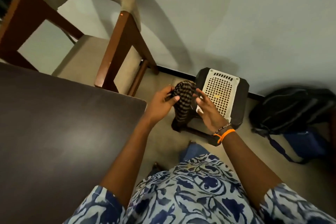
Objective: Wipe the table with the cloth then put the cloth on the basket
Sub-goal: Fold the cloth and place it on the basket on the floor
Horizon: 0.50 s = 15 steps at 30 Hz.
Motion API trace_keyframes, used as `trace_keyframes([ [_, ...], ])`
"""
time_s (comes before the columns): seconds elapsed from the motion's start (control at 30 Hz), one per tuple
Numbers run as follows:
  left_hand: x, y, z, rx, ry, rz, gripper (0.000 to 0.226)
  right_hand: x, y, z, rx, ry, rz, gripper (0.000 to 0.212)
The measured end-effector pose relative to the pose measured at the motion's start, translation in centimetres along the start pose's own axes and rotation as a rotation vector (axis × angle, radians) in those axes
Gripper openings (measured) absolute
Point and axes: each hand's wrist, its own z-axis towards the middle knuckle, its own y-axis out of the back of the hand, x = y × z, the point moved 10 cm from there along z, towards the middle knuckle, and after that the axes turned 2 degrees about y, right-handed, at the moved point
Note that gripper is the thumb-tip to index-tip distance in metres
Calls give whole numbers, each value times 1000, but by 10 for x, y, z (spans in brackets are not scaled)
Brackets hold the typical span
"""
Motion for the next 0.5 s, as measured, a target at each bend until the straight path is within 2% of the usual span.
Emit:
trace_keyframes([
  [0.07, 0, -15, 14, 81, 26, -59, 25, -3, 3, 2, 59, -48, 73, 81],
  [0.13, 4, -32, 31, 131, 96, -145, 23, 5, 17, 8, 46, -25, 121, 80],
  [0.2, 19, -48, 49, 96, 227, -203, 26, 12, 41, 14, -61, -6, 103, 57],
  [0.27, 48, -70, 67, 67, 445, -231, 31, 12, 73, 22, -196, -41, -20, 30],
  [0.37, 92, -114, 76, 178, 766, -238, 47, -6, 113, 32, -309, -242, -132, 7],
  [0.43, 109, -140, 82, 236, 869, -241, 47, -29, 137, 37, -335, -446, -25, 4],
  [0.5, 116, -157, 93, 223, 909, -272, 45, -45, 156, 41, -282, -608, 52, 18],
])
